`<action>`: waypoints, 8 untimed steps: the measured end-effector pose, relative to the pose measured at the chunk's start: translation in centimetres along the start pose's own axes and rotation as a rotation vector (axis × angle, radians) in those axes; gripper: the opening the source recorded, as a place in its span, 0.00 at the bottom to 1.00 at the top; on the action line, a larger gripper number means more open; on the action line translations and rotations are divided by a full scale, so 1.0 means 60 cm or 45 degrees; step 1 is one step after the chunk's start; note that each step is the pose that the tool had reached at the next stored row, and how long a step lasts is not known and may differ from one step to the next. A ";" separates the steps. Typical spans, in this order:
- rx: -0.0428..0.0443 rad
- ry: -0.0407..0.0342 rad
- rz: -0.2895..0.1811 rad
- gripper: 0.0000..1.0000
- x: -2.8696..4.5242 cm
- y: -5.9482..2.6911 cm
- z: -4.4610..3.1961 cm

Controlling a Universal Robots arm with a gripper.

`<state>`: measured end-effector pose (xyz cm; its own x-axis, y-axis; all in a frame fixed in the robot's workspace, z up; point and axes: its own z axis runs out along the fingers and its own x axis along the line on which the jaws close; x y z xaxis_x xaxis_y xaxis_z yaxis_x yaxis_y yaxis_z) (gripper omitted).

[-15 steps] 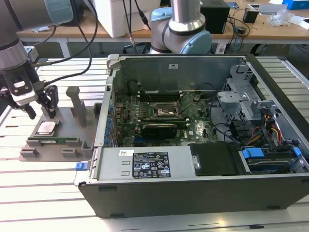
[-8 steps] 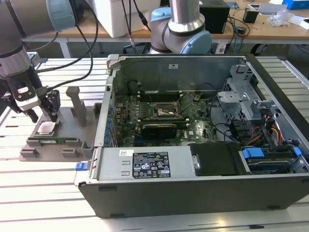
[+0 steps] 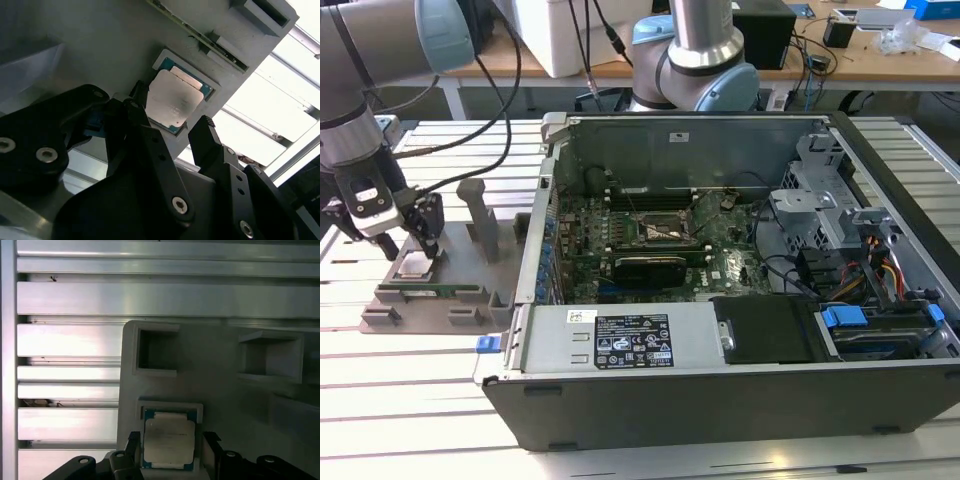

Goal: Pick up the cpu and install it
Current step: 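Pick up the cpu and move it towards the insertion slot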

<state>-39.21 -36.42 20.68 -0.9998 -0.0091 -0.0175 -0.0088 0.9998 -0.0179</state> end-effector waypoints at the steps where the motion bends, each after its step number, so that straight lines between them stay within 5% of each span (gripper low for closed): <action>1: 0.000 0.0000 0.000 0.60 0.000 0.000 0.003; 8: 0.000 -0.0001 0.000 0.60 0.000 -0.004 0.023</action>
<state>-39.20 -36.70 19.31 -0.9998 -0.0093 -0.0176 -0.0090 0.9998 -0.0181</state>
